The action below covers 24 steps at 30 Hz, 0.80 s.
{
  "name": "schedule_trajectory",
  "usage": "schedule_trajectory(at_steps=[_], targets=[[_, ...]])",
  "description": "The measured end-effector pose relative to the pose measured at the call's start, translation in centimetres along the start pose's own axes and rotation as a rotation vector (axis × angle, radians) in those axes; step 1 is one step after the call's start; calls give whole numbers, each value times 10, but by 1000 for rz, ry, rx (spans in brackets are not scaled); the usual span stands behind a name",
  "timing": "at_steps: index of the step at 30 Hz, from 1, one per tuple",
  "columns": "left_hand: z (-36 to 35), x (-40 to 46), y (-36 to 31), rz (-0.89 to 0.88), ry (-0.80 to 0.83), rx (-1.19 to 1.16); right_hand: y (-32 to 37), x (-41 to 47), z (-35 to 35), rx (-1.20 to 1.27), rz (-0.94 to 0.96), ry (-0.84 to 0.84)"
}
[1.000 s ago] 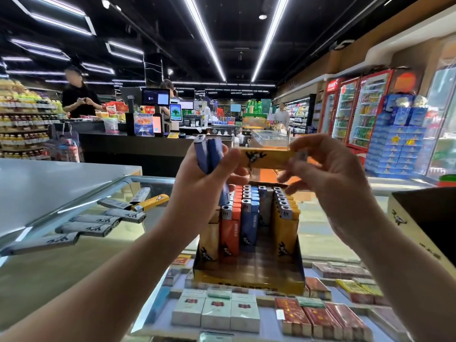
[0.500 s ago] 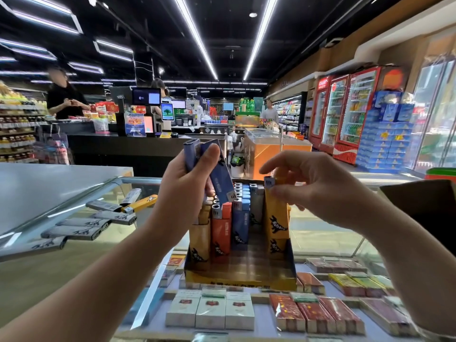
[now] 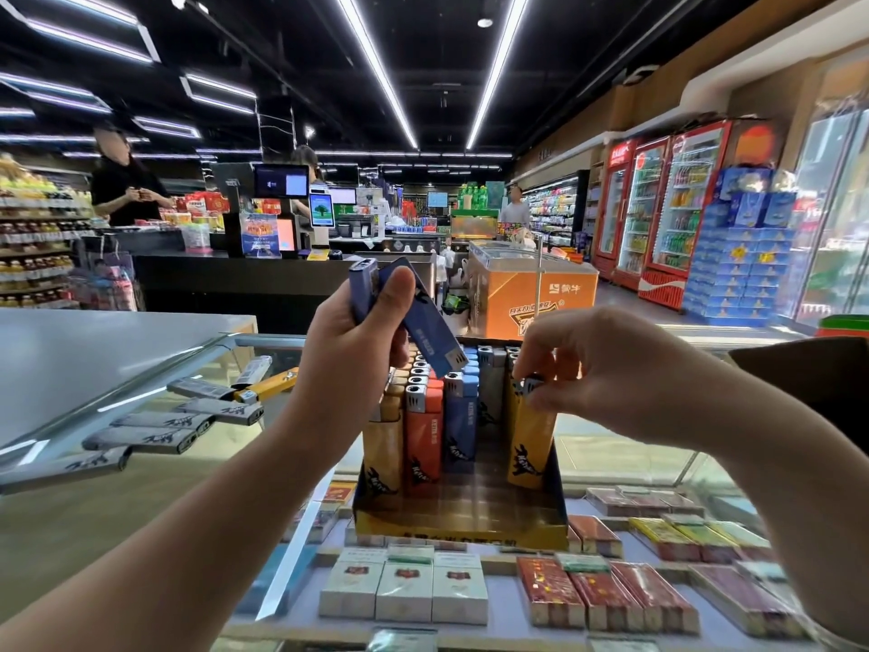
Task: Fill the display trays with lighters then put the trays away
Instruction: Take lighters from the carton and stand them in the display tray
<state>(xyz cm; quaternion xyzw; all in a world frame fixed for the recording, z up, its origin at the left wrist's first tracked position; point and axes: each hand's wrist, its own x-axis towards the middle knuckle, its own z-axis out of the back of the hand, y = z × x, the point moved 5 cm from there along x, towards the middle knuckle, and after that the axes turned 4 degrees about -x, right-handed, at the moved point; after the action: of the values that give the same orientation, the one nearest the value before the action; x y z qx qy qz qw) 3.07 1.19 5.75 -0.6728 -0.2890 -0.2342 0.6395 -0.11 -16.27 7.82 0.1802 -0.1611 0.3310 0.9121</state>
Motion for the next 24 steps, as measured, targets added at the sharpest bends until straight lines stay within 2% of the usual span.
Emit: schedule_trajectory(at_steps=[15, 19, 22, 24], targets=[[-1, 0, -1, 16, 1, -56, 0, 4, -13, -222, 30, 40], [-1, 0, -1, 20, 7, -55, -1, 4, -11, -187, 32, 34], [-1, 1, -2, 14, 14, -67, 2, 5, -6, -47, 36, -45], [-1, 2, -4, -3, 25, -72, 0, 6, 2, 73, 11, -207]])
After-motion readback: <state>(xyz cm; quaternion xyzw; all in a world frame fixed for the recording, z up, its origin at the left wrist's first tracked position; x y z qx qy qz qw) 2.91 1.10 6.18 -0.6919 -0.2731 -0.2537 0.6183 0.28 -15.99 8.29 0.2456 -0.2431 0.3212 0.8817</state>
